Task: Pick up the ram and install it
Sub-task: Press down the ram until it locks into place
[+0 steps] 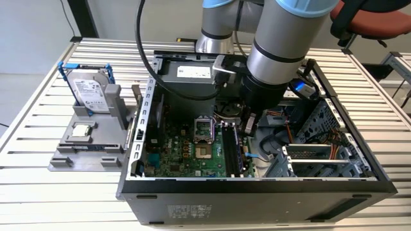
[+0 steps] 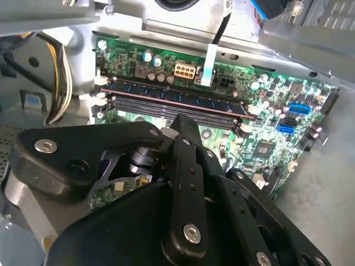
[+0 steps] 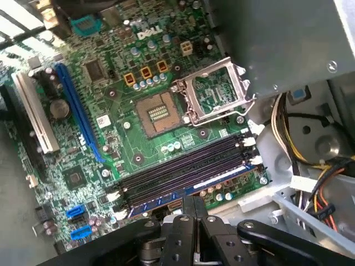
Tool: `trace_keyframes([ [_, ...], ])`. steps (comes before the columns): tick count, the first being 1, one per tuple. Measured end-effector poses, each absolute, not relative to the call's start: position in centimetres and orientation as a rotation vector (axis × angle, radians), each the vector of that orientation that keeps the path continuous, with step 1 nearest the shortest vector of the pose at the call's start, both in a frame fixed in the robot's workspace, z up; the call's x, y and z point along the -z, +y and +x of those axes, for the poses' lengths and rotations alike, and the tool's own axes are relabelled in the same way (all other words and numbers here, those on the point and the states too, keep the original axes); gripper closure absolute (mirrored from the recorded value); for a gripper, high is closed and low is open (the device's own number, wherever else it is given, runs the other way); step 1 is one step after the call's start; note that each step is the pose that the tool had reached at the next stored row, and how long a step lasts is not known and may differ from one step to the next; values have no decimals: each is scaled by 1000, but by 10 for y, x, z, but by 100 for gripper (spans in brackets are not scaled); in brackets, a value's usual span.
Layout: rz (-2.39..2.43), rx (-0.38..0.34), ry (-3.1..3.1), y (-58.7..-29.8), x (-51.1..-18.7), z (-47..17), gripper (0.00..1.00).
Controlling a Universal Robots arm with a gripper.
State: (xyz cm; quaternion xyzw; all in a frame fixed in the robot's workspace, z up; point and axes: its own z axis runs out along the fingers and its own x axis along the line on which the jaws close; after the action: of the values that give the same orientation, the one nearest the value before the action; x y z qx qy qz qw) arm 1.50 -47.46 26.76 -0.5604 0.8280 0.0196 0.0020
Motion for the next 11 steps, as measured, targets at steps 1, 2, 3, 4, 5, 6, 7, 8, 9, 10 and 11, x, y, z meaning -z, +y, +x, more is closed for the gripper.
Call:
trace_keyframes([
  [1, -1798, -62, 2571, -475, -268, 15, 100],
  [2, -1804, -62, 2567, -473, -267, 15, 100],
  [3, -1817, -62, 2558, -473, -267, 15, 100],
  [4, -1839, -62, 2543, -473, -267, 15, 100],
  [5, -1854, -62, 2532, -473, -267, 15, 100],
  [6, -1872, -62, 2519, -473, -267, 15, 100],
  [7, -1891, -61, 2504, -473, -267, 15, 100],
  [8, -1913, -61, 2488, -473, -267, 15, 100],
  [9, -1932, -61, 2473, -473, -266, 15, 100],
  [10, -1953, -60, 2456, -473, -266, 15, 100],
  [11, -1972, -59, 2441, -473, -265, 15, 100],
])
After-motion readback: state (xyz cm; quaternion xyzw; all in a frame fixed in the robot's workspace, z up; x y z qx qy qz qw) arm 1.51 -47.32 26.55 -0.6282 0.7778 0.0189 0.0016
